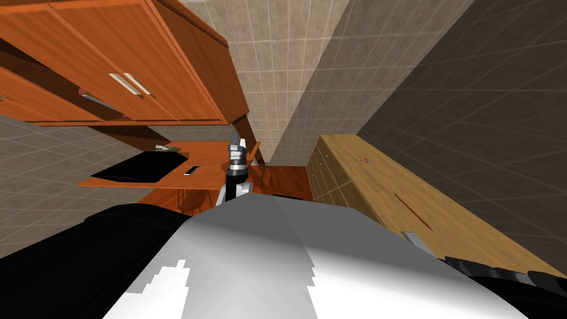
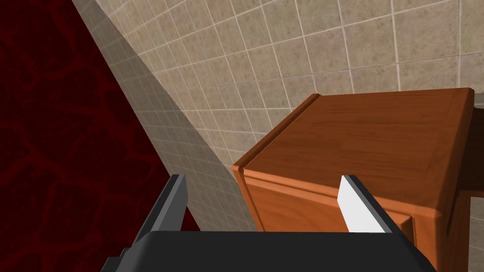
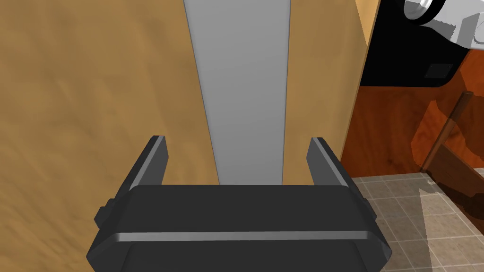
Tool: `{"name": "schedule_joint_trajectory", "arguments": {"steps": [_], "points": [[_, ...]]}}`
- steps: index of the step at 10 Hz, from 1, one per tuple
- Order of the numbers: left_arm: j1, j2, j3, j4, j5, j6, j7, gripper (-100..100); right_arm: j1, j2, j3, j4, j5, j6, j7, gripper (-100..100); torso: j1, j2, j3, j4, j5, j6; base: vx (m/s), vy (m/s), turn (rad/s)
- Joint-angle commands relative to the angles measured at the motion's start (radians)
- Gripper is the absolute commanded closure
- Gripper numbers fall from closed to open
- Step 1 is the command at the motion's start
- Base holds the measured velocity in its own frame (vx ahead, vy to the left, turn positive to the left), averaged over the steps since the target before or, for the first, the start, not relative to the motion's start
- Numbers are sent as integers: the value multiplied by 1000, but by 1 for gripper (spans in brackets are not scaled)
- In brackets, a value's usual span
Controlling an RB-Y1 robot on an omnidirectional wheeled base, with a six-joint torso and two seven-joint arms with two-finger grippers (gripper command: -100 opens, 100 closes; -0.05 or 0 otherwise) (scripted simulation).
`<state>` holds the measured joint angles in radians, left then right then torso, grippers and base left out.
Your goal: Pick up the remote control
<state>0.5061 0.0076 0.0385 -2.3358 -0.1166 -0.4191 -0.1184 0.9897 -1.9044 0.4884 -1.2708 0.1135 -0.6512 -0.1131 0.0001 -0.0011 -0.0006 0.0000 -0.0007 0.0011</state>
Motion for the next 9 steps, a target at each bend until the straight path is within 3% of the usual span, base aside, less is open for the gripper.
{"name": "schedule_joint_trajectory", "arguments": {"steps": [1, 2, 4, 5, 9], "points": [[0, 0, 0, 0, 0, 0, 0, 0, 1, 33, 8, 0, 6, 19, 12, -100, 0, 0, 0, 0, 0, 0, 36, 0, 60], [0, 0, 0, 0, 0, 0, 0, 0, 0, 64, 13, 2, 17, 33, 20, -100, 0, -1, 0, 0, 0, 0, 46, -3, 80], [0, 0, 0, 0, 0, 0, 0, 0, 9, 49, 13, -9, -5, 38, 32, -100, 1, -1, -1, 0, 0, 0, 23, -1, 25], [0, 0, 0, 0, 0, 0, 0, 0, 8, 52, 13, -7, -1, 38, 29, 100, 1, 0, 0, 0, 0, 0, 0, 0, 0], [0, 0, 0, 0, 0, 0, 0, 0, 8, 51, 13, -8, -1, 38, 30, 100, 0, 1, 1, 0, 0, 0, 0, 0, 0]]}}
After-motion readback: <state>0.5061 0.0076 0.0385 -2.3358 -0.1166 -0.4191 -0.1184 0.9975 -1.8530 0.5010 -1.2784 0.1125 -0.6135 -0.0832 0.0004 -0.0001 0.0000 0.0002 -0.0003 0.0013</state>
